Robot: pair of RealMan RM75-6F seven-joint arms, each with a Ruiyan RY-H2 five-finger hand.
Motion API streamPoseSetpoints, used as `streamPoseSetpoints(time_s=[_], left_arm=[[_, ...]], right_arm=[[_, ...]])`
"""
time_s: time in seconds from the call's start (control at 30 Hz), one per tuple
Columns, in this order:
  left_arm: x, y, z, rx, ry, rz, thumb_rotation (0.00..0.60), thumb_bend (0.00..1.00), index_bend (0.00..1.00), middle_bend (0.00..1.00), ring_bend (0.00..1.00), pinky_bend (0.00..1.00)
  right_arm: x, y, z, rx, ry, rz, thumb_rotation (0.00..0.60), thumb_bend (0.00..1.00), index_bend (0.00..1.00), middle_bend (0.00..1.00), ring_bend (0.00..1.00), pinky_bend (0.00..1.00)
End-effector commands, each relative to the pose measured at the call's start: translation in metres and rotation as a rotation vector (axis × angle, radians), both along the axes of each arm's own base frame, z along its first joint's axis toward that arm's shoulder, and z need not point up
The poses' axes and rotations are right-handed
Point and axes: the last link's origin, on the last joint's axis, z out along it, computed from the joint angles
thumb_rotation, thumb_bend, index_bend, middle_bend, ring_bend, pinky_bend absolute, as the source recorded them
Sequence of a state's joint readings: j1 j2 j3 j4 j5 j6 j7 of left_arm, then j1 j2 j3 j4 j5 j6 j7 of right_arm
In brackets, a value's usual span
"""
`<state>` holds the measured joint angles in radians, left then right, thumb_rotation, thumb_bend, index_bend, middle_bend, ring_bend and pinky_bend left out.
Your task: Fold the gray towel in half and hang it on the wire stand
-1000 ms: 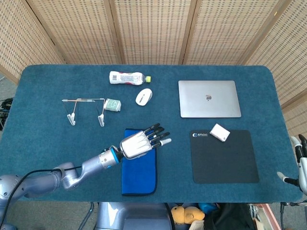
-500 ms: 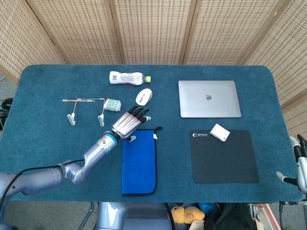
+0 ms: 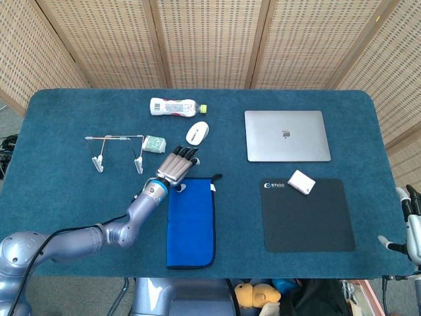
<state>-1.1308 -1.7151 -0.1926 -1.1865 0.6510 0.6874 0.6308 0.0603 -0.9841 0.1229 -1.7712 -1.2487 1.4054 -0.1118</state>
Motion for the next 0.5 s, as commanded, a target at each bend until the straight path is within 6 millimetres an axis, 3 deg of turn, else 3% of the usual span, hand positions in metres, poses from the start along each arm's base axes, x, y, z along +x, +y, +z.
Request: streamPoseSetpoints(time_s=[0.03, 0.5], left_arm=[[-0.001, 0.003, 0.0, 0.012, 0.009, 0.015, 0.6, 0.3, 0.22, 0.0, 0.0, 0.0], [-0.017, 0.002, -0.005, -0.003, 0.038, 0.078, 0.6, 0.31, 0.23, 0.0, 0.0, 0.0]], right_arm=[[0.0, -0.001, 0.0, 0.001, 0.001, -0.001, 0.6, 0.0, 0.0, 0.0, 0.0, 0.0], [-0.001, 0.0, 0.0, 0.0, 0.003, -0.002, 0.6, 0.0, 0.0, 0.0, 0.0, 0.0]])
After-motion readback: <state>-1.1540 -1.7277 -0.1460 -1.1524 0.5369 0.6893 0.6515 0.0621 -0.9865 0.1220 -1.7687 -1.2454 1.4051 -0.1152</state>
